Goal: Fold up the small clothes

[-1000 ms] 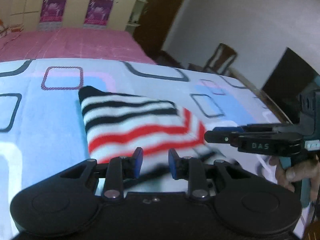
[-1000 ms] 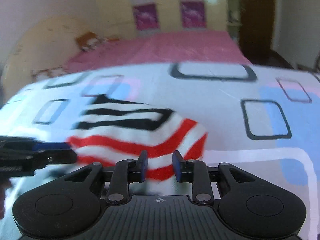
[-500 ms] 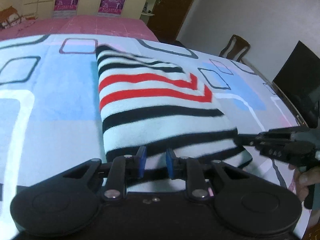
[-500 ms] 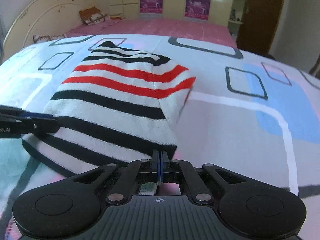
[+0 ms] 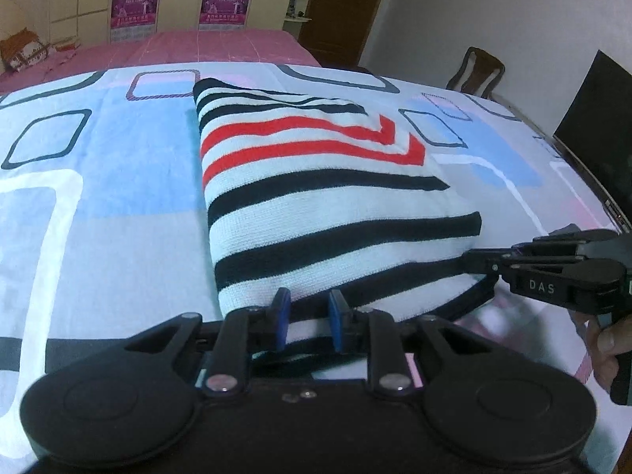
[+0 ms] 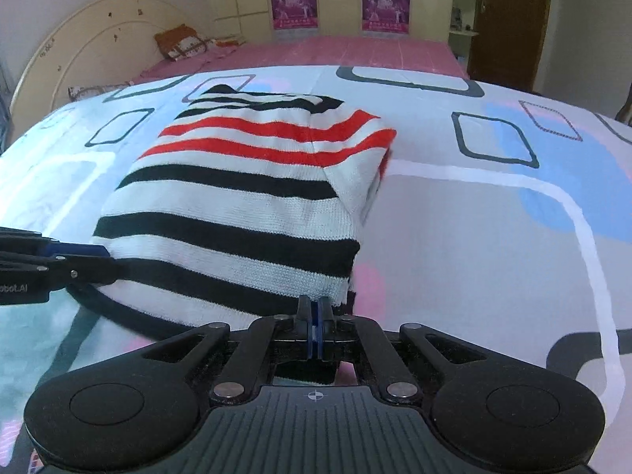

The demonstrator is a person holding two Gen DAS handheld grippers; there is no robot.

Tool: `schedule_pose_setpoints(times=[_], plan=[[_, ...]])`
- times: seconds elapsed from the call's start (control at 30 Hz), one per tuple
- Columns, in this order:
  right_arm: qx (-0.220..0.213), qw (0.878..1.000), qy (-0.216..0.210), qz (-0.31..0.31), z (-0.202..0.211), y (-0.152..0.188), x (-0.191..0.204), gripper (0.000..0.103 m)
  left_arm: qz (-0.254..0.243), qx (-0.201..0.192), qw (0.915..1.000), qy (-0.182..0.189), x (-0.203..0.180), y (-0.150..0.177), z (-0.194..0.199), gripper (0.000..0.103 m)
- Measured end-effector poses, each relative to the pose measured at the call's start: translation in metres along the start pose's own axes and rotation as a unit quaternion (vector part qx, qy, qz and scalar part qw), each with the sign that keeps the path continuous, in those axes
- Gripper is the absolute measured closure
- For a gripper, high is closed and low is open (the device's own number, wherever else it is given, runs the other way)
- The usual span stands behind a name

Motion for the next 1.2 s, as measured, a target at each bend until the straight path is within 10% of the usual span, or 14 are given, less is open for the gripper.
schedule_pose_setpoints(times=[1.0,1.1,1.17,1.2], plan=[[-0.013,1.000,-0.006,-0.009,0.003,0.004,-0.004,0.103,-0.024,0.006,0.9992,-0.031,-0.010,0.001,0.001,0.081],[-0.009,1.000,-0.020,-0.020,0.008,-0.002,-0.009,0.103,-0.031,-0.001,0.9986,-0.043,-0.018,-0.005,0.012,0.053],[-0.038,0.998,-0.029,-0.052,0.020,-0.008,-0.019,0.098,-0.041,-0.037,0.9962,-0.068,-0.024,-0.011,0.025,0.008],[-0.047,0.996,-0.036,-0.069,0.024,-0.011,-0.025,0.063,-0.042,-0.045,0.9958,-0.068,-0.025,-0.014,0.028,0.009]])
Point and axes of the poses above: each gripper's, at about its wrist camera, not at the fingertips, and z roughly against the way its jaws point, x to its left, y to its underside, the point moved 3 cm from there along -z, roughly the way its jaws point, and after that the axes turned 6 degrees about z, right-handed, at the moved point
